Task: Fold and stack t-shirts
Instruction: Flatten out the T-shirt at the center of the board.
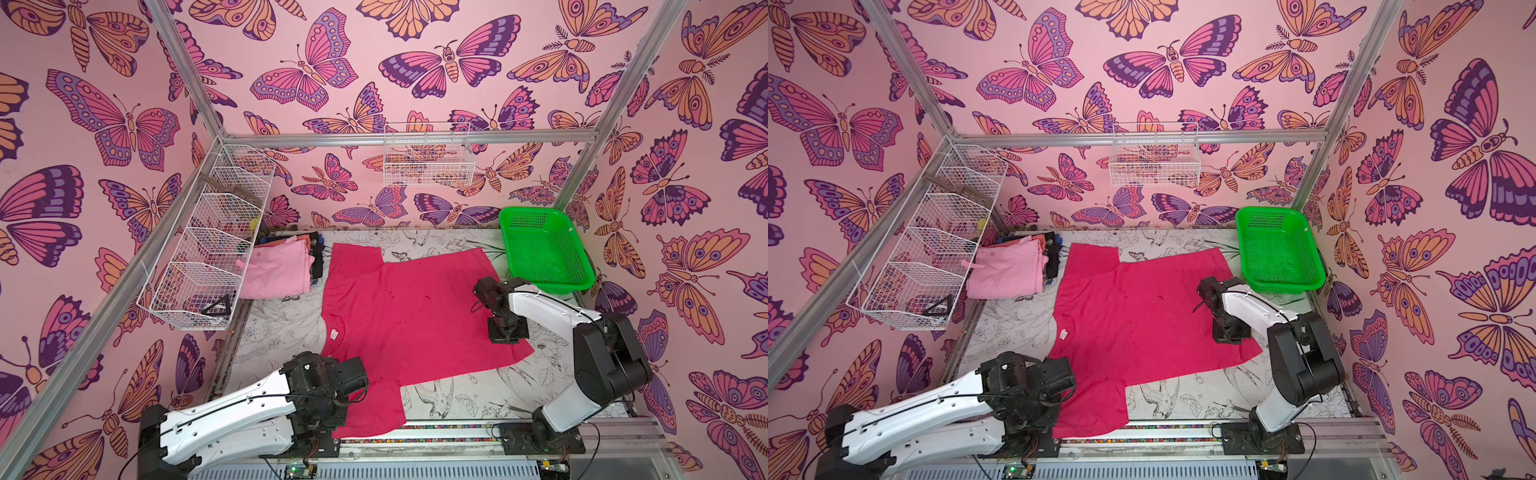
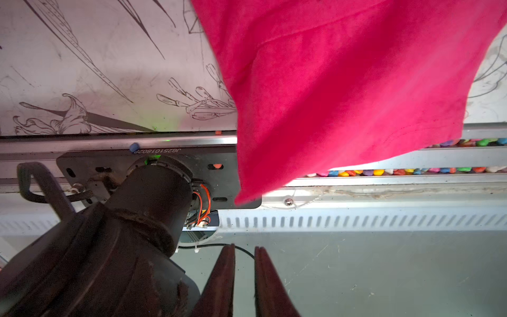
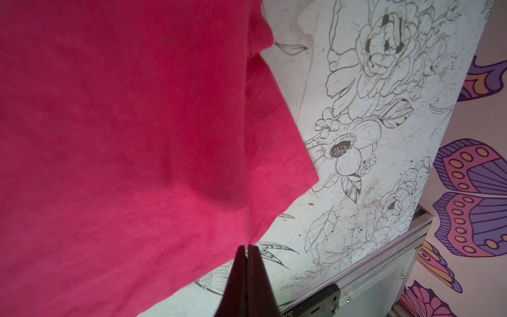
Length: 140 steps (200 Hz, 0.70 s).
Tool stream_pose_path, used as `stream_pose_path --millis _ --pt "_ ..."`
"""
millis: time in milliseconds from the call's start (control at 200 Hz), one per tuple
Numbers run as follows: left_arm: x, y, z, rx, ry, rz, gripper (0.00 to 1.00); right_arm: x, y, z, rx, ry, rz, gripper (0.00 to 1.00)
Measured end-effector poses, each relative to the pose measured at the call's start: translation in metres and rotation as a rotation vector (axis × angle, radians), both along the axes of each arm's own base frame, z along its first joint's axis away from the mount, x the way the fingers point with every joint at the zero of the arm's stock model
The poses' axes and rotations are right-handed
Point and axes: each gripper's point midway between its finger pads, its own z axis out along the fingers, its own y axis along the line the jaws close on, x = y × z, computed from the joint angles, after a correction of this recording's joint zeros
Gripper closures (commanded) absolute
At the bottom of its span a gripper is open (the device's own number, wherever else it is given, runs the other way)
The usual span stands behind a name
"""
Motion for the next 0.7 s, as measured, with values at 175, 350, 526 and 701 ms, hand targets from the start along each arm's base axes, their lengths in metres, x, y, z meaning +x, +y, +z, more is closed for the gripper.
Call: stream_pose_path --millis 175,350,526,701 --pt "0.0 0.0 0.003 -0.028 -0.014 0.024 0.77 0.0 -0.001 0.002 -0.001 -0.006 0.0 1.0" --pt "0.011 -0.003 0.017 -0.05 -0.076 0.049 0.73 0.001 -0.001 0.004 -0.003 -0.01 0.001 1.0" --pt "0.053 -0.02 0.051 -0.081 -0.271 0.091 0.58 0.019 0.006 0.023 0.023 -0.084 0.001 0.69" --pt "0.097 -0.023 0.066 -0.086 -0.421 0.191 0.48 0.031 0.008 0.062 0.07 -0.238 0.0 0.26"
